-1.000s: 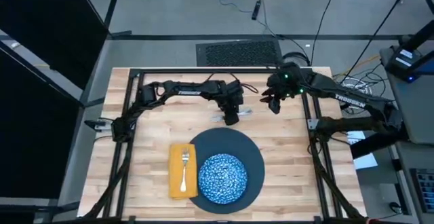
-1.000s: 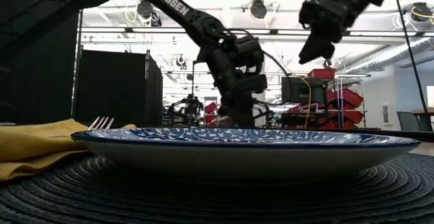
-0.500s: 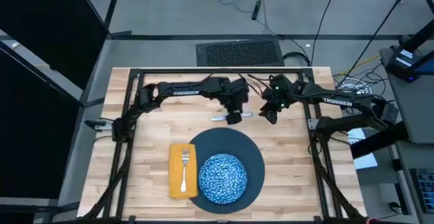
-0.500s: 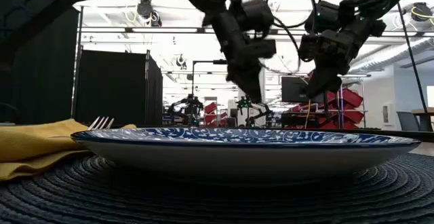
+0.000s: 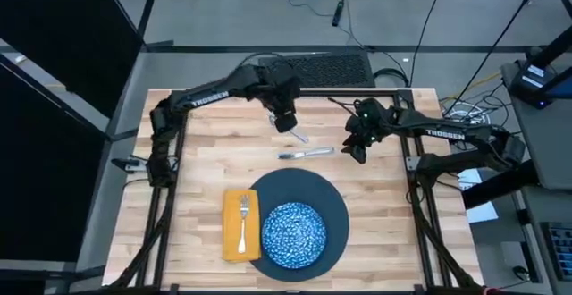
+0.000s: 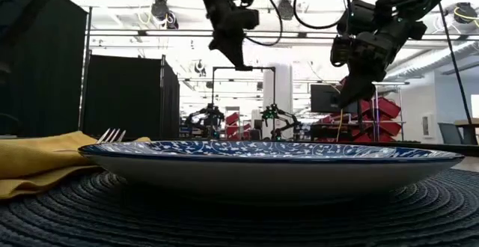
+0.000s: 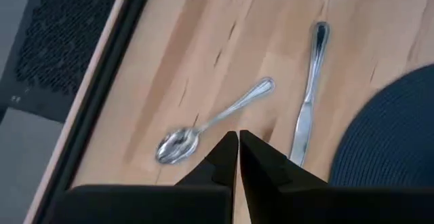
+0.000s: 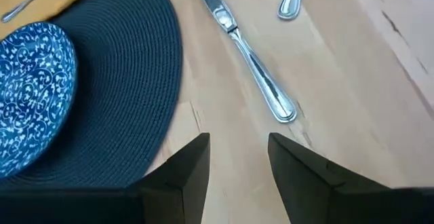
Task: Set table place
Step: Put the silver table knife on the blue table mat to the right of the blue plate
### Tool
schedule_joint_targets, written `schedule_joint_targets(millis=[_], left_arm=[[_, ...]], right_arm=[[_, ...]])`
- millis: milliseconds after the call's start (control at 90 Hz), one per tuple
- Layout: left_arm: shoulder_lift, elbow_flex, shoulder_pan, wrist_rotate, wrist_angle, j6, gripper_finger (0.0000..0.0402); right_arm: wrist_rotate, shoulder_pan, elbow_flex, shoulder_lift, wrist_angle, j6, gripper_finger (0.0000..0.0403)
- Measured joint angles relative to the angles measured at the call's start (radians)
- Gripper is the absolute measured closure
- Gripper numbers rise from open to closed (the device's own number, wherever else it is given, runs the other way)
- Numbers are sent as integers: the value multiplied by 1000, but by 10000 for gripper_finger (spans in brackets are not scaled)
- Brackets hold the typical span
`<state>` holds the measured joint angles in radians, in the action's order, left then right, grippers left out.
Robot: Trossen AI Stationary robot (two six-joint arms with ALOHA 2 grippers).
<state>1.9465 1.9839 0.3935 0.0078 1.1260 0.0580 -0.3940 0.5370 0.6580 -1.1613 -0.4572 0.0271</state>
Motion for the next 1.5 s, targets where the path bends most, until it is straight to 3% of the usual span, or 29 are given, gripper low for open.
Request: schedule_joint_targets(millis=[200,378,589,778,1056,1178,1500], left_arm=[[-121,-47,2,5,22,-2,401],[-342,-302,1,7,-98,-54,401],[-665,-779,-26,15,-516,-132,401],[-836,-1082,-89,66,-913,-131,401],[-877,-1281,-159,69,-1176,-123,401],[-870,-1348,-191,69,-1254,-121,401],[-870,-1396,-212,68,-1397,-16,401]], right_arm=[[-3,0,0,0,16,58,261],[-67,-2,0,0,85,88,261],[-115,-19,2,-54,176,62,261],[-106,-65,101,-243,191,55,261],[-98,-116,366,-553,-19,244,261],[-17,-116,436,-644,-99,300,261],[77,-120,478,-709,-58,322,261]])
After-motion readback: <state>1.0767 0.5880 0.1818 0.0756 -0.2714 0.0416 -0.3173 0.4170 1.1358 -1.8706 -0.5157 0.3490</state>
